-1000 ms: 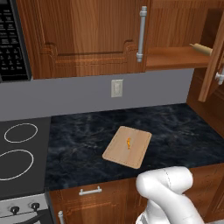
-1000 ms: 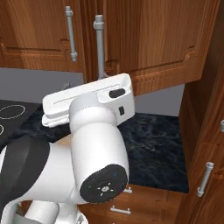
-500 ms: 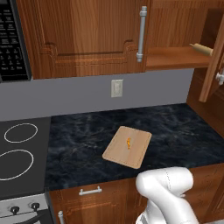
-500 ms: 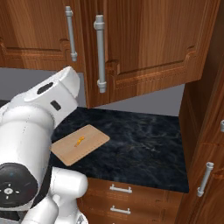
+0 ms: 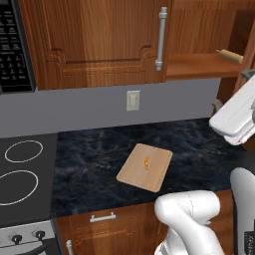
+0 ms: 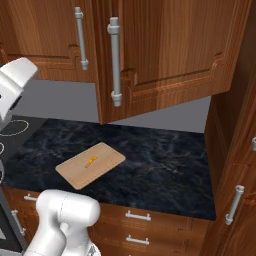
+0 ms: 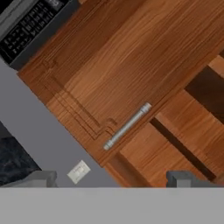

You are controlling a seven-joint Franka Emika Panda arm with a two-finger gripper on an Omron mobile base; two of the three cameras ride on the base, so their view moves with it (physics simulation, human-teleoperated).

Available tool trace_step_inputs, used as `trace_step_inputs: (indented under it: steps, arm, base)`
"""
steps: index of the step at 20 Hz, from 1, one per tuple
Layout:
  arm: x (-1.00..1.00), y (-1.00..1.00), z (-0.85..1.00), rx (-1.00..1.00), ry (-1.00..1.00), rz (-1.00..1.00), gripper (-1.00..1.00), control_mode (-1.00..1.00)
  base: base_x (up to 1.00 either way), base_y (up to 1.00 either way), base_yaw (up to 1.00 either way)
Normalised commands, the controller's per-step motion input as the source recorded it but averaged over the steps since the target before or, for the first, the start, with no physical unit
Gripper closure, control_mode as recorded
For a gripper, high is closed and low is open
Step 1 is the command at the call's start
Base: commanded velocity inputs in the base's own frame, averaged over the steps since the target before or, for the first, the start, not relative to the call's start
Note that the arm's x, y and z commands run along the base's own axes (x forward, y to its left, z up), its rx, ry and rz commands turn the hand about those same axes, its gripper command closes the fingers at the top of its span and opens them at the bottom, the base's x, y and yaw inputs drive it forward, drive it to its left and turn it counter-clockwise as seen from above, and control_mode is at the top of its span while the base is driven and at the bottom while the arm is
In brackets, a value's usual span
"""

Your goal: Open the cabinet, retrieve the rolling pin, and place it next to the meat on the cutting board to prepare for tenderizing.

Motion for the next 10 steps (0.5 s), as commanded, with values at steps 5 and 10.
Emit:
trace_step_inputs:
  steps: [5,10]
  arm:
    - [0.83,0.07,0.00,-0.24,0.14,-0.26,-1.00,-1.00]
    - [0.96,0.00,0.00,-0.23,0.14,-0.27,-1.00,-1.00]
  base:
    - [0.00,0.00,0.00]
    - [0.00,0.00,0.00]
